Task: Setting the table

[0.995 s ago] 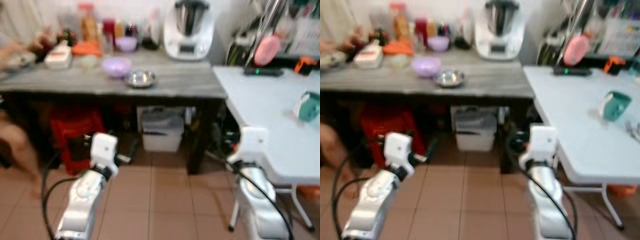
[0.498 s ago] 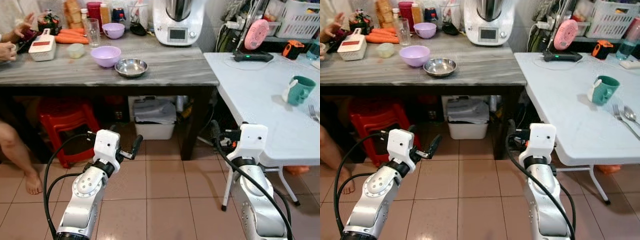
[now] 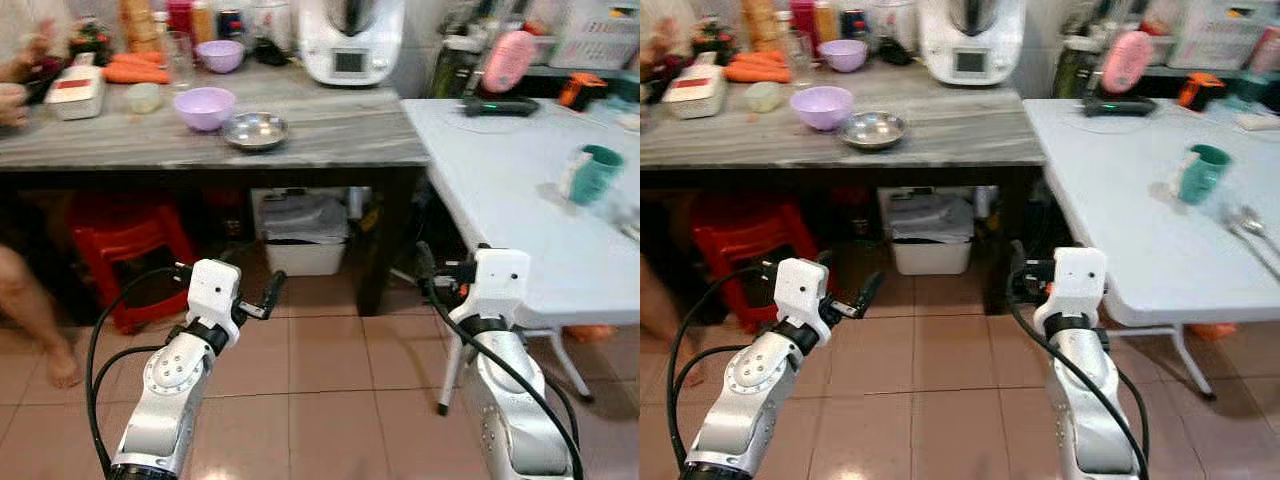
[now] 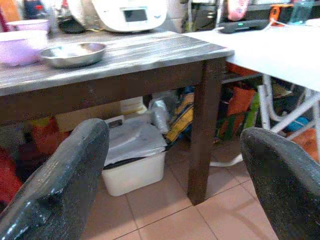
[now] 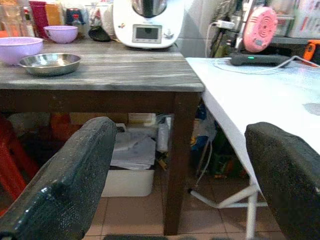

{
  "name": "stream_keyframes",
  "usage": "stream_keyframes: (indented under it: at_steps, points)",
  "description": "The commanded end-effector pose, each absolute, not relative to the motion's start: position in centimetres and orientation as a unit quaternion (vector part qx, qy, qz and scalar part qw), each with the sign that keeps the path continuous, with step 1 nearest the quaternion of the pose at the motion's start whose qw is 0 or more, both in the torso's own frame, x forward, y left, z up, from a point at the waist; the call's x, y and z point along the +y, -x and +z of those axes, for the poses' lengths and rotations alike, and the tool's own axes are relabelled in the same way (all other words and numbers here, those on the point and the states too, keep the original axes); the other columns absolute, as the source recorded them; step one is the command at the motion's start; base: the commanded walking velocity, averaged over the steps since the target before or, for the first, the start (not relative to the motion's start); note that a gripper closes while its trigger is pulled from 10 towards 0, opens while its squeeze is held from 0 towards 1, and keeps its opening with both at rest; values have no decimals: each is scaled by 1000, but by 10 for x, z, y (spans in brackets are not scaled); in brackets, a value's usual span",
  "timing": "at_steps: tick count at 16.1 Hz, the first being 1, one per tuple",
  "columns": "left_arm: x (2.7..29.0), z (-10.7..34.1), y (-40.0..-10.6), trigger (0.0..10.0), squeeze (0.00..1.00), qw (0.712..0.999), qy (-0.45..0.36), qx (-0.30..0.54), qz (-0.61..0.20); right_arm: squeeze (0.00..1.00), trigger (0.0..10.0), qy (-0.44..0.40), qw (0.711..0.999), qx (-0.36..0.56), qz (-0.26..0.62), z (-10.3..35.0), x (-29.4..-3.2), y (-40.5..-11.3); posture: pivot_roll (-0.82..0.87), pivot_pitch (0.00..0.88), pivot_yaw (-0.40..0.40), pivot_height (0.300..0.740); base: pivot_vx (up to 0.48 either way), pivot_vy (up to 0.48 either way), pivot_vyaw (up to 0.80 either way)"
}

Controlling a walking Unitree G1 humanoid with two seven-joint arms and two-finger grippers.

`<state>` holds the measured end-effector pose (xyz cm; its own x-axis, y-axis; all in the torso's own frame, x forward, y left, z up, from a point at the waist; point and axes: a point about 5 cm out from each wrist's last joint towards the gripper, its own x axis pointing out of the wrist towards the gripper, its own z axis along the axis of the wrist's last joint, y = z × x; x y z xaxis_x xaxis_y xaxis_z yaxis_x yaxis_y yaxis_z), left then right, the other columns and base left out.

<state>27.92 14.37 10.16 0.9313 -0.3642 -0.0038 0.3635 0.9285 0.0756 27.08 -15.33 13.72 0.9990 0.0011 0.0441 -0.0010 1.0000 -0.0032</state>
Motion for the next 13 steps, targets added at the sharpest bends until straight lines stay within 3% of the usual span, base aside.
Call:
stream_keyframes:
  at_steps: [1, 13]
  points:
    - [140, 103, -281, 10000, 0, 980, -38, -7, -193, 0, 10000, 7, 999, -31, -3, 142, -158, -270, -11, 19, -40, 740, 0, -304, 0]
    - [139, 101, -281, 10000, 0, 980, -39, -2, -196, 0, 10000, 1, 999, -32, 4, 142, -153, -271, -8, 22, -36, 740, 0, -342, 0]
